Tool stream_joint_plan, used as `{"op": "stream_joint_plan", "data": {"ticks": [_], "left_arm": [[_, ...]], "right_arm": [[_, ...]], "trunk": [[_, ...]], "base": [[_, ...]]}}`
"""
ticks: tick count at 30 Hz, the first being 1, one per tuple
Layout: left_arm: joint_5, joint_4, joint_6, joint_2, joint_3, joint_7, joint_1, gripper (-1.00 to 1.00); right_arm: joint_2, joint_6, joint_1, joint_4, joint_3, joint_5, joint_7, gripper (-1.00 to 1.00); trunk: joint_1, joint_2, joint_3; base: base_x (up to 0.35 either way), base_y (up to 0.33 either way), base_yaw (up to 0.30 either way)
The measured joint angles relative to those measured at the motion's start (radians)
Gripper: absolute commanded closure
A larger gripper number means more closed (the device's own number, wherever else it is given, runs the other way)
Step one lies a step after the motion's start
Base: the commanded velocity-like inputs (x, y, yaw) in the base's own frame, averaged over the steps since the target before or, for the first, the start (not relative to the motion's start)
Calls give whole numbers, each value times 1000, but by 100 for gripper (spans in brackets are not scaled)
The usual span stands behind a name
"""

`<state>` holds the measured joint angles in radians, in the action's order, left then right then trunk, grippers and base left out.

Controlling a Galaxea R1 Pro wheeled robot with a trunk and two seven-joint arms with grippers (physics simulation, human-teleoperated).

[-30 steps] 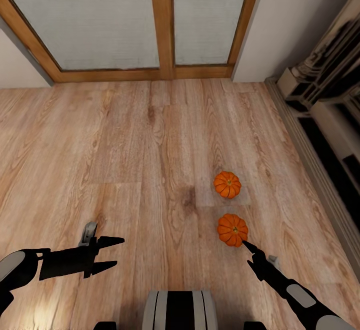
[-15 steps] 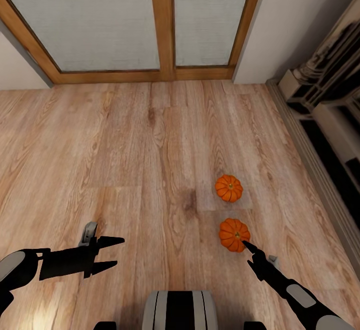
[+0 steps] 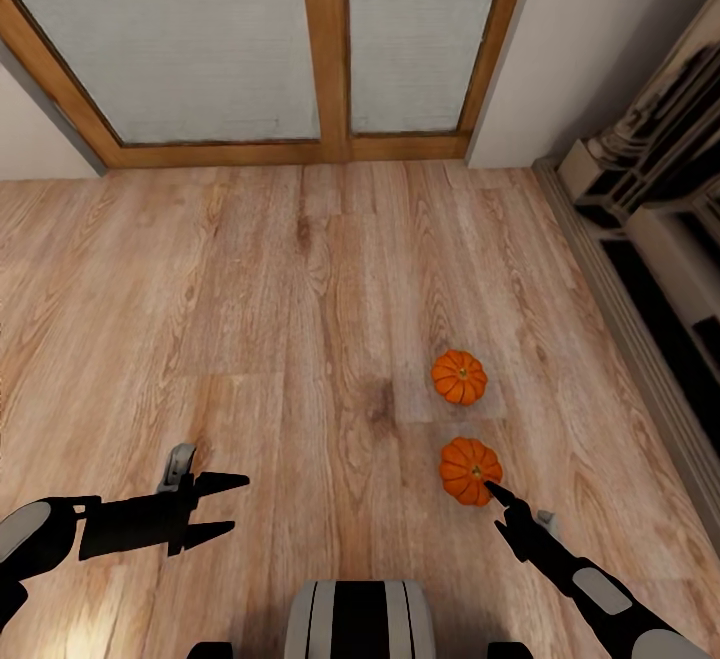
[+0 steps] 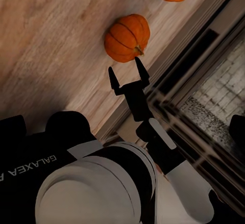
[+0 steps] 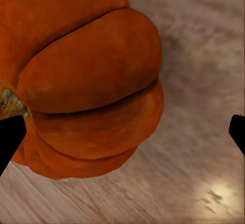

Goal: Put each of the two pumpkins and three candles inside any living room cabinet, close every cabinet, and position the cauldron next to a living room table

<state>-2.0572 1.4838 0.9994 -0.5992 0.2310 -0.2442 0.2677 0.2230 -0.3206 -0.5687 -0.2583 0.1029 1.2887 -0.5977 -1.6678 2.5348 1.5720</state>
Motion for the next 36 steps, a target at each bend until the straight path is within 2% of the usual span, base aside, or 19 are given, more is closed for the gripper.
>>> {"op": "stream_joint_plan", "data": {"ticks": [14,27,36], "left_arm": [[1,-1,0,0,0,0,0,-100],[2,-1,0,0,0,0,0,-100],[2,-1,0,0,0,0,0,-100]], "right_arm": [[0,0,0,0,2,-1,3,-100],[0,0,0,0,2,-1,3,-100],[-1,0,0,0,2,-2,3,-100]], "trunk": [[0,0,0],[0,0,0],[0,0,0]], "base": [[-46,47,0],[164,45,0],[27,0,0]]}}
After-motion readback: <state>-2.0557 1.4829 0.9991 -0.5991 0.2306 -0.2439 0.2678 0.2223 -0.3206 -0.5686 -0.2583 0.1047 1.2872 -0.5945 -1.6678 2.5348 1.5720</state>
